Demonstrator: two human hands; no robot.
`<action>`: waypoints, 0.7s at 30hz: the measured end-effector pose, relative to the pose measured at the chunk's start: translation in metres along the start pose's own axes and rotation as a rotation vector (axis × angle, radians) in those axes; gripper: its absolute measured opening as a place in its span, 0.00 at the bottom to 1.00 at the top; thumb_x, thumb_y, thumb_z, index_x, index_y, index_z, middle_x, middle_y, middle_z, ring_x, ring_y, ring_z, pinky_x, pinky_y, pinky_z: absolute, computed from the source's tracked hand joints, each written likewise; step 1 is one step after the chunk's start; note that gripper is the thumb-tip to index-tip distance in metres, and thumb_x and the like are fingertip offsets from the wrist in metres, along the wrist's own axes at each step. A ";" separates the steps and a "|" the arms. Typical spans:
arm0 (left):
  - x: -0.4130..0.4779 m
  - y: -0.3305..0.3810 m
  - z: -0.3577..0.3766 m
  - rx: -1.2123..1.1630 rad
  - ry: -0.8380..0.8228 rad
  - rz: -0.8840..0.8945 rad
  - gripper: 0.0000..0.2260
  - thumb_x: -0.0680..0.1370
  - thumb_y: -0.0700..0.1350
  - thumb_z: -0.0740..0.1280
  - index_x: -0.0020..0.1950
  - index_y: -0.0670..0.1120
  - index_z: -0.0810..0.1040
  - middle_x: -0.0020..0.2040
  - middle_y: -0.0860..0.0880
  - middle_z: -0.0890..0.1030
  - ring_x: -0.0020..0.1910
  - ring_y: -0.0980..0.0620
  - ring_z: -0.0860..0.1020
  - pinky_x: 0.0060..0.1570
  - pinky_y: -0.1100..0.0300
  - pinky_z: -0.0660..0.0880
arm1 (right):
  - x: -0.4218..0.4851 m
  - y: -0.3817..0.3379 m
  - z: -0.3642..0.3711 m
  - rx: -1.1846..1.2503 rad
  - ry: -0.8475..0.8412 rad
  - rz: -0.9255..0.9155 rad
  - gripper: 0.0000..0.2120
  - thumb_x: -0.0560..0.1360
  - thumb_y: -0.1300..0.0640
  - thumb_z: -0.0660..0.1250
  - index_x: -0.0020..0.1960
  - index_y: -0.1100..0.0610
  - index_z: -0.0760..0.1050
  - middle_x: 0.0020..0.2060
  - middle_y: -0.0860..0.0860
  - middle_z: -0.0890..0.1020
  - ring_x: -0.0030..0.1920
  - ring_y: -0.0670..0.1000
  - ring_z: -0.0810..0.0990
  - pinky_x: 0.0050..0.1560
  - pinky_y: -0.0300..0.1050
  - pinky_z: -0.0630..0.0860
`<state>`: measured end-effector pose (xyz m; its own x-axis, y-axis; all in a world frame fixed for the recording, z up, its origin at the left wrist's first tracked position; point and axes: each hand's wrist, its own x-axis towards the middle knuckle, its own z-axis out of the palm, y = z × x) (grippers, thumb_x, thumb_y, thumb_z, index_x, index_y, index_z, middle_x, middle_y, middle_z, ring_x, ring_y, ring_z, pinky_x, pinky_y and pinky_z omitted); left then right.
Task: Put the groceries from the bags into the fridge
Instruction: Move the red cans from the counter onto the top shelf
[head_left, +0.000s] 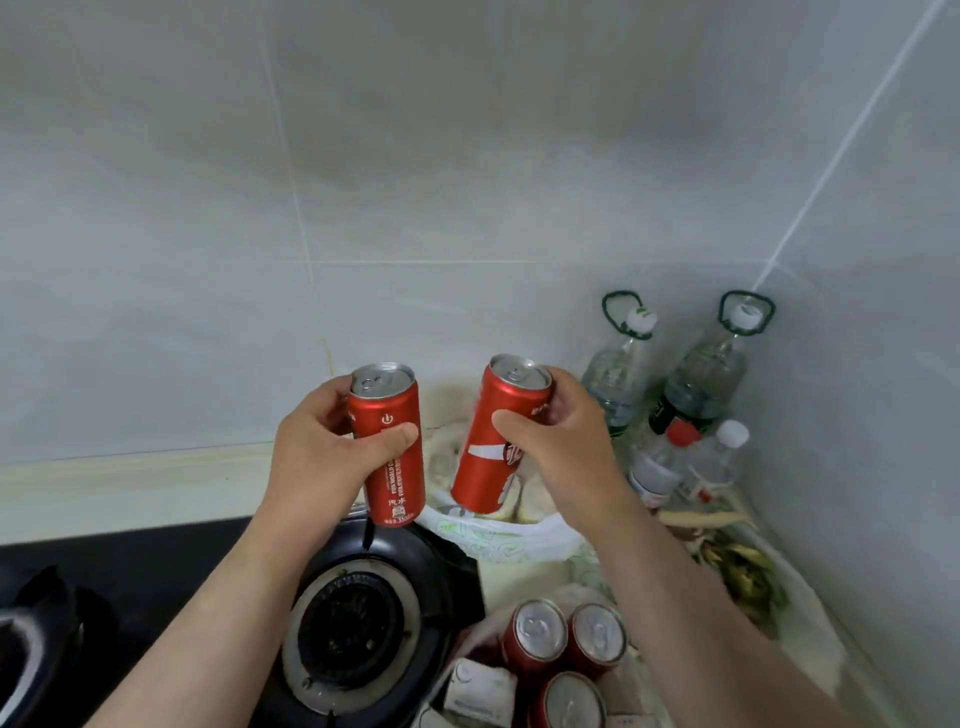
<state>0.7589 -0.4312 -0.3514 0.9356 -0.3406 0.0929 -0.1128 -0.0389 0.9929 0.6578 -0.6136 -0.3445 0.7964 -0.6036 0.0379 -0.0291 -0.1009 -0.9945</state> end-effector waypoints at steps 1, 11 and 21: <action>-0.005 0.010 -0.001 -0.018 -0.025 0.021 0.21 0.67 0.37 0.78 0.55 0.55 0.80 0.47 0.52 0.84 0.46 0.57 0.82 0.44 0.62 0.76 | -0.012 -0.008 -0.006 0.017 0.014 -0.005 0.17 0.68 0.64 0.74 0.52 0.48 0.79 0.47 0.48 0.85 0.49 0.48 0.84 0.52 0.48 0.80; -0.084 0.091 0.051 -0.163 -0.393 0.120 0.14 0.68 0.36 0.76 0.47 0.52 0.81 0.42 0.50 0.85 0.40 0.56 0.82 0.35 0.68 0.76 | -0.138 -0.078 -0.081 -0.005 0.343 -0.095 0.17 0.69 0.61 0.75 0.56 0.50 0.78 0.45 0.46 0.86 0.46 0.45 0.85 0.44 0.40 0.80; -0.207 0.157 0.127 -0.223 -0.714 0.212 0.14 0.62 0.45 0.79 0.45 0.54 0.83 0.40 0.50 0.85 0.40 0.54 0.83 0.37 0.64 0.77 | -0.299 -0.119 -0.166 -0.048 0.660 -0.252 0.16 0.65 0.61 0.75 0.50 0.49 0.79 0.39 0.46 0.85 0.40 0.44 0.83 0.41 0.38 0.79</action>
<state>0.5050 -0.4858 -0.2247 0.4505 -0.8455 0.2865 -0.1239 0.2586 0.9580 0.3230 -0.5528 -0.2210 0.2500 -0.9091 0.3332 0.0688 -0.3266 -0.9427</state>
